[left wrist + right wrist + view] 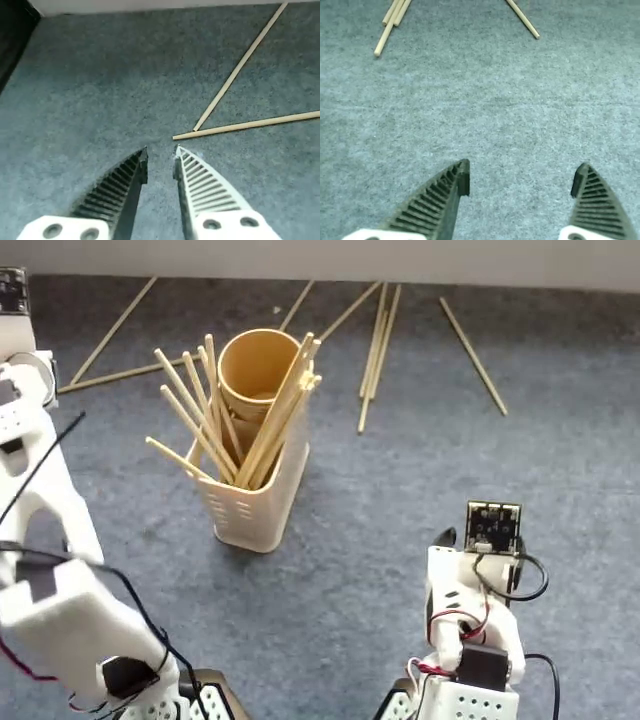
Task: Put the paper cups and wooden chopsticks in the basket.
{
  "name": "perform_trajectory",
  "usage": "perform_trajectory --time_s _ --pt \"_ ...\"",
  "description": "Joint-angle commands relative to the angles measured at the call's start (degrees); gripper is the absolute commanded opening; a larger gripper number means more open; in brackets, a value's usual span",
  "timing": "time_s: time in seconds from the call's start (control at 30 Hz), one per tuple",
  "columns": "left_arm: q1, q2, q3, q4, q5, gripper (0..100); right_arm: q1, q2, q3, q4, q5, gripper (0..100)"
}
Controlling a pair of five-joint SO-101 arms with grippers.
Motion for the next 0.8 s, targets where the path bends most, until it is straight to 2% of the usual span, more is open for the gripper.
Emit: perform_trajectory --time_s 0.0,0.13,0.23,0.33,0.5,0.77 --pt "0.22 11.82 -10.07 -2.55 -0.62 11 0.22 -0.4 3.3 -1.36 0.26 31.4" --pt "0.13 24.4 -21.85 -2.81 -0.62 12 -0.13 -0.4 3.3 -1.27 0.18 31.4" --pt "0.48 32.13 -31.25 -1.32 -0.62 21 -2.24 -0.4 3.38 -1.19 0.35 31.4" --pt "1.1 37.93 -40.84 4.84 -0.62 28 -2.51 -0.4 3.38 -1.19 0.44 31.4" --pt "3.21 46.11 -54.99 14.86 -4.48 26 -2.51 -0.4 3.38 -1.19 0.44 31.4" --pt "3.47 58.51 -74.07 15.38 -4.57 24 -2.51 -0.4 3.38 -1.19 0.44 31.4"
